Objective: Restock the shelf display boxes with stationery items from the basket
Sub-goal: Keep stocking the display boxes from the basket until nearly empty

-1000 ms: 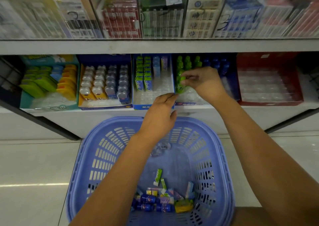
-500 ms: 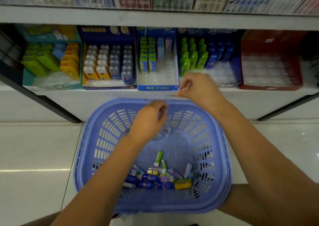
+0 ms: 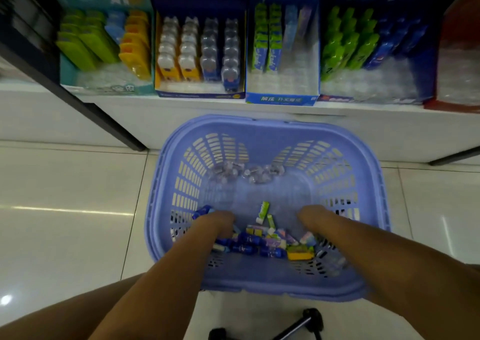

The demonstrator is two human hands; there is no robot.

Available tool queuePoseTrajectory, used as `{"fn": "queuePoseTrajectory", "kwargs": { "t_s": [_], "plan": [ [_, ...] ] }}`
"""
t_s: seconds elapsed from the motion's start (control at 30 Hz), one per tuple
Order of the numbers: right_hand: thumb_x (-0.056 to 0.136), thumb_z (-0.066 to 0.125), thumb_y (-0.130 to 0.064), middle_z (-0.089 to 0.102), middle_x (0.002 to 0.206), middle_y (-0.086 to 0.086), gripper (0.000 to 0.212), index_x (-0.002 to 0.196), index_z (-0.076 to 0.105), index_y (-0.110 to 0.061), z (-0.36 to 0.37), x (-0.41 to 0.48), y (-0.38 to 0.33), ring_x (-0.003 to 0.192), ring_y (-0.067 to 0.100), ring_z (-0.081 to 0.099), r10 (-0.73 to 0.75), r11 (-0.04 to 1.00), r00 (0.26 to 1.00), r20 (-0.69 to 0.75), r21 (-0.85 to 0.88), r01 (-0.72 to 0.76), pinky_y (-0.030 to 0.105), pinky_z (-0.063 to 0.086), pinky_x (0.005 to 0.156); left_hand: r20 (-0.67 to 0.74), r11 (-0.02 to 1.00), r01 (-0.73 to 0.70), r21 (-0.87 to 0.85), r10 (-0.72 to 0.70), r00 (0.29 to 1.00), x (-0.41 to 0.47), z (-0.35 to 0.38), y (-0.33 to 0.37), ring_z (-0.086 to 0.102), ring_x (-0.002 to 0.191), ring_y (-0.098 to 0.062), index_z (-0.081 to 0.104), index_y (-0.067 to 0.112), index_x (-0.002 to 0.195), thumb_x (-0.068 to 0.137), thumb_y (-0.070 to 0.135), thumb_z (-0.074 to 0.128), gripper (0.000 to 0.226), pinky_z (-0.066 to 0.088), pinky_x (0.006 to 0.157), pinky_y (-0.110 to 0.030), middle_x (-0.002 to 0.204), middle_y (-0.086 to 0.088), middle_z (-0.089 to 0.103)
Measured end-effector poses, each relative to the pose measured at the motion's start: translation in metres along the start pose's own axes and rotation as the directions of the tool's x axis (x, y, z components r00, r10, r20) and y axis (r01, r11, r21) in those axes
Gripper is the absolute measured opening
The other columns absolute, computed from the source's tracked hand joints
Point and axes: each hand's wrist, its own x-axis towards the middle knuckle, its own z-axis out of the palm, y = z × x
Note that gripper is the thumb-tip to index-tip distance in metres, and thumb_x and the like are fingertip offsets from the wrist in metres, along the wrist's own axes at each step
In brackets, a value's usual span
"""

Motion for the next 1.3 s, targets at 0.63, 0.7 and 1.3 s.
{"fn": "queuePoseTrajectory", "kwargs": {
  "t_s": [0.63, 0.7, 1.3],
  "plan": [
    [0.086, 0.056, -0.002, 0.05, 0.127, 0.021, 0.029, 0.115, 0.062, 0.002, 0.016, 0.017, -0.079, 0.121, 0.036, 0.044, -0.271, 0.954, 0.86, -0.434, -0.005, 0.298, 0.042, 0.044, 0.094, -0.2, 0.644, -0.001, -0.765, -0.236, 0.951, -0.001, -0.035, -0.012, 0.041, 0.048, -0.022, 0.053, 0.002, 0.087, 0.099, 0.027, 0.047, 0.028, 0.037, 0.055, -0.029, 0.056, -0.01, 0.043],
    [0.084, 0.057, -0.002, 0.05, 0.127, 0.021, 0.03, 0.114, 0.062, 0.002, 0.02, 0.019, -0.082, 0.123, 0.036, 0.043, -0.263, 0.958, 0.851, -0.455, -0.017, 0.287, 0.042, 0.043, 0.096, -0.19, 0.543, -0.031, -0.839, -0.24, 0.952, -0.012, -0.039, -0.01, 0.036, 0.047, -0.021, 0.056, 0.006, 0.09, 0.102, 0.036, 0.037, 0.038, 0.034, 0.053, -0.031, 0.054, -0.009, 0.039],
    [0.093, 0.049, -0.009, 0.06, 0.12, 0.019, 0.024, 0.112, 0.06, -0.002, 0.027, 0.014, -0.087, 0.11, 0.033, 0.058, -0.049, 0.901, 0.875, -0.481, 0.357, 0.247, 0.035, 0.047, 0.089, -0.305, 0.209, -0.253, -0.945, -0.277, 0.911, -0.076, -0.032, 0.007, 0.034, 0.057, -0.02, 0.048, 0.008, 0.089, 0.099, 0.023, 0.048, 0.018, 0.032, 0.054, -0.031, 0.068, -0.008, 0.039]
  ]
}}
